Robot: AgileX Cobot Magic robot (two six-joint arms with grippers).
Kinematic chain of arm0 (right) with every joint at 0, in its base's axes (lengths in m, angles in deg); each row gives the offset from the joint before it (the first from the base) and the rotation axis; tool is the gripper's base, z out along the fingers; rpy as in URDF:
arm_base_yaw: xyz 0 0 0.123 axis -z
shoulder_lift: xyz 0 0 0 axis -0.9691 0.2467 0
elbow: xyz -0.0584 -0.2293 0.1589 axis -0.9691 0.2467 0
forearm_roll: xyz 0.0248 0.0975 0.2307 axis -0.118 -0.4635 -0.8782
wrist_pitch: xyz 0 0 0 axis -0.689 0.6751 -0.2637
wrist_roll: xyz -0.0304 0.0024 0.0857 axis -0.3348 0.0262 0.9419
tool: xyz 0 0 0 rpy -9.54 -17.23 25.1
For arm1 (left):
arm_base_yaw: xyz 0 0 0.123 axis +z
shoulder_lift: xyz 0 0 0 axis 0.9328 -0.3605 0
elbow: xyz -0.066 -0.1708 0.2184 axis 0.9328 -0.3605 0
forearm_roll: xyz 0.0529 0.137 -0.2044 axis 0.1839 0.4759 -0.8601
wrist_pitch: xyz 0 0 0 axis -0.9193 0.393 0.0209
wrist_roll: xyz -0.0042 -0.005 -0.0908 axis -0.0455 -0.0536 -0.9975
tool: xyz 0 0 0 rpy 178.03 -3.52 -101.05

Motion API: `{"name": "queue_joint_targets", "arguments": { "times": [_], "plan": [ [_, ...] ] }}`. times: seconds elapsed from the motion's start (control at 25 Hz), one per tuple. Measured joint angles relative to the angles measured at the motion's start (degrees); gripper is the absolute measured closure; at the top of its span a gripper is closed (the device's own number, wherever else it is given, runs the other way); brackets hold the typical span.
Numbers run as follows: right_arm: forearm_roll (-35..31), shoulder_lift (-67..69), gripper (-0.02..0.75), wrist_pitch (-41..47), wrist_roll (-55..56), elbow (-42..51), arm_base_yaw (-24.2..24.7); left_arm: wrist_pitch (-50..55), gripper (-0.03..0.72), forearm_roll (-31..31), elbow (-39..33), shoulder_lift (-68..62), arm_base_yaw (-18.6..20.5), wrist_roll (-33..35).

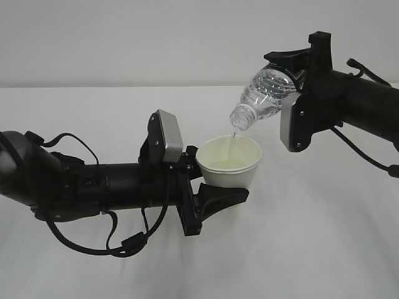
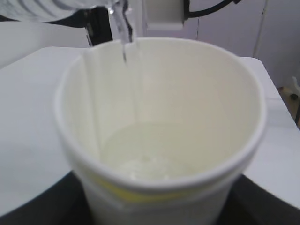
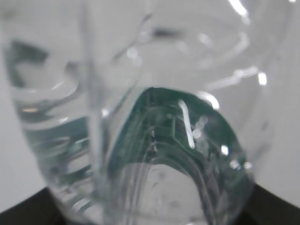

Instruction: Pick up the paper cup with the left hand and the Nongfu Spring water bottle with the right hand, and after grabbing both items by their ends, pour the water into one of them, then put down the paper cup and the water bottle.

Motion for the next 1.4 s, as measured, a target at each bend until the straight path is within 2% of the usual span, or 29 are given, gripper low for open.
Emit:
{"name": "queue_joint_targets", "arguments": {
  "times": [1.4],
  "plan": [
    [0.31, 0.00, 0.291, 0.00, -0.94, -0.75, 0.00, 0.10, 0.257, -0.61, 0.00, 0.00, 0.00, -0.02]
  ]
}}
